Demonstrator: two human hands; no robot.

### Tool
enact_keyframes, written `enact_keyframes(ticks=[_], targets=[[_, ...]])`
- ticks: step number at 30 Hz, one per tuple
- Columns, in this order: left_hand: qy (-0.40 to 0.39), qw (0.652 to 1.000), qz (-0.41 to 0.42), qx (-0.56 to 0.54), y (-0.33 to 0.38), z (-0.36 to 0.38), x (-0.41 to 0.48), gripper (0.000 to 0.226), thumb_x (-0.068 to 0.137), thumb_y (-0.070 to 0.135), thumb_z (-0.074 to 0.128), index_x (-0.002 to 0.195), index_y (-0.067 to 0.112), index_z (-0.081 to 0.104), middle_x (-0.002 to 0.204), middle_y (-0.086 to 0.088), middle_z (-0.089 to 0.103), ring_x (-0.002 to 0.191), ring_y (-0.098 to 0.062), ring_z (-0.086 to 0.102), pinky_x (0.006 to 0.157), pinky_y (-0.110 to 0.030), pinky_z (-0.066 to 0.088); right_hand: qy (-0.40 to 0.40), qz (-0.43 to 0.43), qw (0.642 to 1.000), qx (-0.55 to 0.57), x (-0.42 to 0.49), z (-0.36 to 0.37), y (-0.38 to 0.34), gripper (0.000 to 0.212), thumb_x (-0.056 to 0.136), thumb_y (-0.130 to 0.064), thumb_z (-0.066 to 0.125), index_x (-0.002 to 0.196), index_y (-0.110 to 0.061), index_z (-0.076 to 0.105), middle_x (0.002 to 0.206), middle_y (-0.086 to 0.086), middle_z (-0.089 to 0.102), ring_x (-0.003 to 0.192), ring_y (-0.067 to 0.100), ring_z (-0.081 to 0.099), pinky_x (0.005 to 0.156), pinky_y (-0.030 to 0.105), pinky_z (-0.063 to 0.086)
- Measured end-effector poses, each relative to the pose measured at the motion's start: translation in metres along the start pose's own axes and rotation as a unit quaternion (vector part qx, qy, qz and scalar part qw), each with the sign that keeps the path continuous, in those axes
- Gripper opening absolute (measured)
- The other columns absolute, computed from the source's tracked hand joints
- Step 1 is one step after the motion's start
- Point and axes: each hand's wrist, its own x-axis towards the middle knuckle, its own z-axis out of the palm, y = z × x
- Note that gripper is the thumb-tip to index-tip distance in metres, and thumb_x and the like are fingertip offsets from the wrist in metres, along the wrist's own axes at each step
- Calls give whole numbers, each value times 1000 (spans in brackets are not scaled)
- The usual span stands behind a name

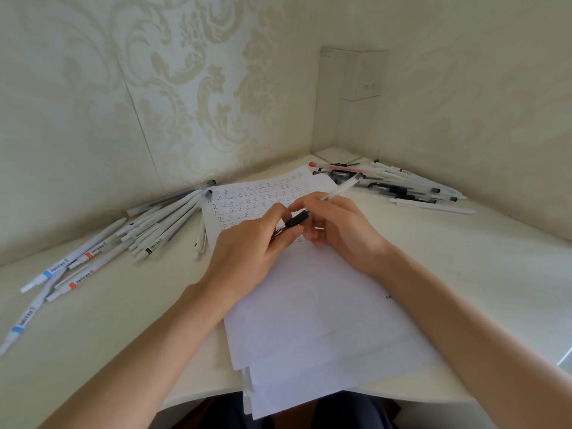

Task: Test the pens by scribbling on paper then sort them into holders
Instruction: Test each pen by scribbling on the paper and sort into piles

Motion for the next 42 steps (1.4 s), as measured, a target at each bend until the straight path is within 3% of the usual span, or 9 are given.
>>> enact_keyframes(ticks=[4, 9, 13, 18, 23, 29, 32, 35, 42], targets=[[-8, 999, -37, 3, 1, -2, 1, 65, 73, 74, 27, 111, 23, 43, 62, 8, 44, 60, -9, 49, 53, -25, 33, 150, -30, 987, 51, 0, -17, -19, 38, 98, -25, 44, 75, -4, 66, 56, 10, 63, 49, 18, 49, 49, 25, 36], [-81, 994, -46, 55, 9, 4, 10, 64, 78, 69, 48, 120, 22, 45, 97, 11, 45, 104, -14, 46, 77, -28, 34, 286, -60, 953, -86, 0, -35, -21, 36, 94, -33, 56, 68, -9, 58, 45, 5, 47, 42, 17, 34, 45, 27, 28], [-98, 989, -67, 85, 14, 18, 27, 71, 71, 76, 48, 119, 24, 49, 115, 5, 51, 112, -17, 43, 88, -32, 32, 291, -32, 948, -124, 4, -33, -12, 37, 88, -27, 65, 68, -16, 35, 43, -8, 39, 40, 10, 29, 42, 23, 23], [-113, 985, -77, 106, 14, 34, 28, 70, 69, 79, 45, 120, 31, 48, 117, 3, 49, 113, -20, 43, 91, -35, 28, 247, -10, 960, -136, 7, -33, -2, 17, 93, -17, 54, 77, -13, 54, 63, 5, 68, 58, 15, 57, 52, 24, 40], [-116, 984, -74, 111, 12, 35, 27, 71, 70, 79, 40, 125, 35, 45, 115, 3, 46, 113, -19, 41, 90, -35, 26, 215, 34, 936, -277, 8, -27, 3, 44, 86, -40, 64, 65, -5, 47, 48, 7, 51, 46, 15, 42, 47, 22, 36], [-125, 986, -59, 94, 12, 36, 27, 66, 74, 75, 40, 128, 37, 43, 114, 4, 45, 111, -17, 39, 88, -33, 25, 225, 23, 930, -290, 9, -29, 5, 29, 83, -12, 55, 60, -6, 40, 64, 15, 45, 44, 10, 37, 48, 24, 31], [-132, 986, -55, 88, 12, 37, 28, 62, 76, 74, 41, 128, 40, 43, 115, 4, 45, 113, -17, 38, 92, -34, 26, 228, 14, 929, -293, 8, -29, 5, 30, 84, -11, 55, 63, 3, 40, 57, 14, 42, 44, 13, 36, 51, 25, 32], [-134, 985, -55, 90, 12, 36, 28, 62, 76, 73, 41, 129, 41, 42, 116, 4, 45, 114, -17, 37, 92, -34, 26, 212, 11, 932, -295, 8, -28, 6, 30, 84, -12, 55, 59, -5, 40, 49, 7, 41, 41, 13, 36, 52, 25, 35], [-134, 985, -54, 92, 13, 36, 27, 62, 76, 73, 40, 129, 40, 42, 116, 3, 45, 114, -17, 38, 92, -34, 27, 223, 2, 930, -293, 9, -29, 7, 30, 83, -10, 53, 57, -9, 37, 56, 11, 39, 47, 16, 36, 55, 29, 34]])
